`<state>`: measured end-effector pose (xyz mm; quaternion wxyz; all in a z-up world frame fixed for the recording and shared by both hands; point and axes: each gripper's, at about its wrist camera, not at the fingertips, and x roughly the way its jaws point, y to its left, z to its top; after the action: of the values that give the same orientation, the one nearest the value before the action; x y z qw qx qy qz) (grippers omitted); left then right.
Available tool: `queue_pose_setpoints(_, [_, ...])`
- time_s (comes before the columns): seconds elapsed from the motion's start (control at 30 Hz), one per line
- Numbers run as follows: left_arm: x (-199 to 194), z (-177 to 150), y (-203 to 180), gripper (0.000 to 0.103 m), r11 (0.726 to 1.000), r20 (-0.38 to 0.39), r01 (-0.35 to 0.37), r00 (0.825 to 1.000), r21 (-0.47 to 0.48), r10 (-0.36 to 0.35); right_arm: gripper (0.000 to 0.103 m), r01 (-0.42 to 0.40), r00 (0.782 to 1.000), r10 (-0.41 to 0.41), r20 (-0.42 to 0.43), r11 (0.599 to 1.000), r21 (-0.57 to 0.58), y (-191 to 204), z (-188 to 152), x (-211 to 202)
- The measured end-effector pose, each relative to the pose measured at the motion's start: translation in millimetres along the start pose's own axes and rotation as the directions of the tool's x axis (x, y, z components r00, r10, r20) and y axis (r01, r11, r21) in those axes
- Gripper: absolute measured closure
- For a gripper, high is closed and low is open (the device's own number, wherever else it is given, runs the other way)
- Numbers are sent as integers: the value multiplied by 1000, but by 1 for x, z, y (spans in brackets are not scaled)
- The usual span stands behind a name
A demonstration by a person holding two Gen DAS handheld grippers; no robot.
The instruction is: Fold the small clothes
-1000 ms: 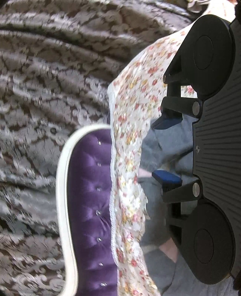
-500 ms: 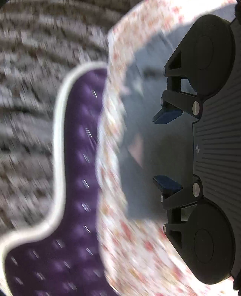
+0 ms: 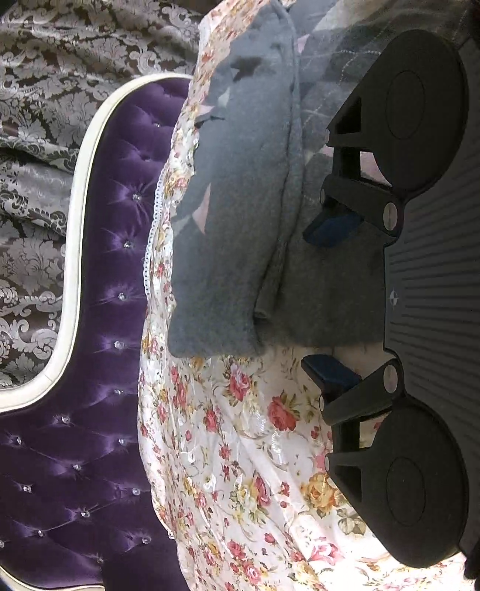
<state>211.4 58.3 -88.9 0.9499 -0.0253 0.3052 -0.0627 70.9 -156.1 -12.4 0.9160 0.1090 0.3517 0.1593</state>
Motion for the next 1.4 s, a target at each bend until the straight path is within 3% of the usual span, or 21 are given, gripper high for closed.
queue_pose_setpoints(0.13, [2,-2,2,37,1000,-1,5,1000,-4,-5,1,28,995,-29,99,1000,4,-21,33,-23])
queue_pose_setpoints(0.27, [1,-4,4,37,1000,3,15,1000,-16,-15,5,139,979,-140,151,990,21,-68,67,-18])
queue_pose_setpoints(0.33, [1,-4,5,37,1000,3,19,1000,-21,-19,39,201,968,-205,147,979,43,-95,81,-5])
queue_pose_setpoints(0.37, [1,-4,4,37,1000,4,19,1000,-22,-19,43,223,965,-229,130,973,56,-108,87,3])
queue_pose_setpoints(0.53, [0,-4,5,37,999,5,24,1000,-25,-24,44,313,939,-323,122,945,94,-151,104,35])
queue_pose_setpoints(0.8, [0,-5,4,37,999,8,28,1000,-27,-28,46,304,948,-313,52,942,141,-172,105,68])
queue_pose_setpoints(0.87, [0,-5,4,37,999,8,30,1000,-29,-30,76,295,953,-301,30,948,121,-169,105,73])
queue_pose_setpoints(0.9, [0,-5,4,37,999,8,31,1000,-30,-30,85,293,954,-298,31,951,103,-164,105,72])
queue_pose_setpoints(1.03, [0,-4,4,36,999,8,30,1000,-26,-30,86,333,934,-337,117,941,58,-145,105,44])
queue_pose_setpoints(1.13, [0,-4,4,36,999,7,29,1000,-23,-29,91,394,910,-407,84,909,138,-160,98,33])
queue_pose_setpoints(1.27, [1,-3,3,36,1000,3,27,1000,-16,-27,90,406,909,-416,16,894,190,-183,83,35])
queue_pose_setpoints(1.33, [1,-1,2,36,1000,-4,25,1000,-6,-25,82,408,903,-426,50,889,207,-180,80,25])
queue_pose_setpoints(1.4, [-1,4,4,37,999,-17,33,999,-10,-33,82,406,899,-425,109,900,161,-166,83,18])
